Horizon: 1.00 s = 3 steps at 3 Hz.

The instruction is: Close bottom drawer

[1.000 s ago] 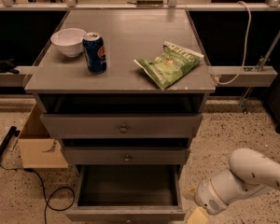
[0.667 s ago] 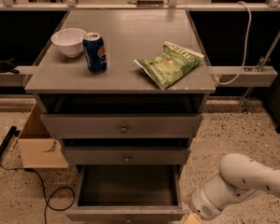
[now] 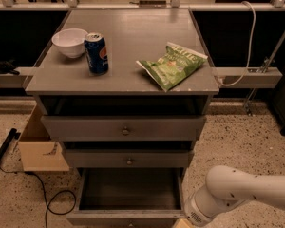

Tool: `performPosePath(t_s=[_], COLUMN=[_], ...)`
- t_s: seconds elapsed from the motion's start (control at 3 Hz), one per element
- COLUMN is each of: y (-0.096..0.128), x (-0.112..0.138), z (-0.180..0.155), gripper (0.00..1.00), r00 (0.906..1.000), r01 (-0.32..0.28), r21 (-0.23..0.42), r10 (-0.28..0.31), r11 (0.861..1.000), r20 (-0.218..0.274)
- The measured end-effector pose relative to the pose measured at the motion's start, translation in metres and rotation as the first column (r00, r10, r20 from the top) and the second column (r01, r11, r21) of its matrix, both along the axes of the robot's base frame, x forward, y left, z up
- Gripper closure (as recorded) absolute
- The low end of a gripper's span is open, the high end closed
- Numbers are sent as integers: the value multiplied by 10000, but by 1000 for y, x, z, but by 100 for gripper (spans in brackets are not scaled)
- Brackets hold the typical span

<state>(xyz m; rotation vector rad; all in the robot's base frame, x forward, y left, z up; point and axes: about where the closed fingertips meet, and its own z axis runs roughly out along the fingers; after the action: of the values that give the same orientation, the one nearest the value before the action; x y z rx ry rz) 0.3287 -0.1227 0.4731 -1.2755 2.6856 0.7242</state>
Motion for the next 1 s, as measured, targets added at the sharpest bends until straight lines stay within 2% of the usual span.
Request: performPosePath(t_s=[0.33,1.0], y=[0,-1], x=[6,4], z=[-2,-4], gripper=[0,0], r00=[9981,9950], r01=[431,693], r21=[-289,-456], r10=[-418,-657], r11=[9987,9966], r20=[442,750])
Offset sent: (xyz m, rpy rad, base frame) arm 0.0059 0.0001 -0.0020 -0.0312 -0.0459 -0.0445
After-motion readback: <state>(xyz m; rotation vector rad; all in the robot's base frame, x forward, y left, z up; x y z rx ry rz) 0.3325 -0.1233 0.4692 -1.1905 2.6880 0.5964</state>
